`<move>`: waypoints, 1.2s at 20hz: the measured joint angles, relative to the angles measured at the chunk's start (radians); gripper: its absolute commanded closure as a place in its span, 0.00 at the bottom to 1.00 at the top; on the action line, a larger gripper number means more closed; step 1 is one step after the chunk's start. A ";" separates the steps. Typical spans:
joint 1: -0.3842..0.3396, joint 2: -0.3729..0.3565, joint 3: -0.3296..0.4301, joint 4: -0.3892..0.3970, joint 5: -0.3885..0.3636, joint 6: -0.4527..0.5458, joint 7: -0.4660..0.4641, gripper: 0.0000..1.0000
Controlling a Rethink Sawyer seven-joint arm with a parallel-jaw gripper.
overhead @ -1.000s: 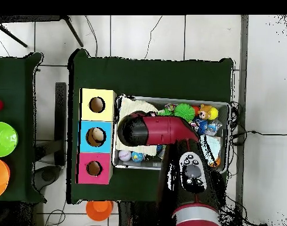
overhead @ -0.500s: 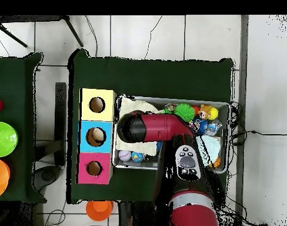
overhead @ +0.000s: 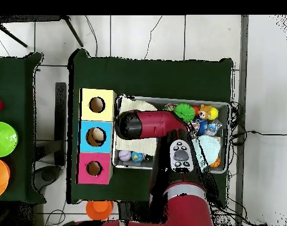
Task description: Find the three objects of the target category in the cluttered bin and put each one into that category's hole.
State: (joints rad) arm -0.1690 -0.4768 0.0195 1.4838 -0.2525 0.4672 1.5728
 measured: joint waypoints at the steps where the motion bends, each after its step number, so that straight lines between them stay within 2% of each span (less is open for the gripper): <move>1: 0.004 0.011 -0.003 -0.008 -0.008 0.008 0.000 0.00; 14: 0.032 0.107 -0.042 -0.078 -0.071 0.116 0.000 0.00; 21: 0.036 0.119 -0.042 -0.104 -0.071 0.158 0.000 0.00; 22: 0.036 0.119 -0.042 -0.106 -0.071 0.161 0.000 1.00; 24: 0.035 0.121 -0.042 -0.106 -0.072 0.164 0.000 1.00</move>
State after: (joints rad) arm -0.1345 -0.3563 -0.0229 1.3779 -0.3241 0.6309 1.5728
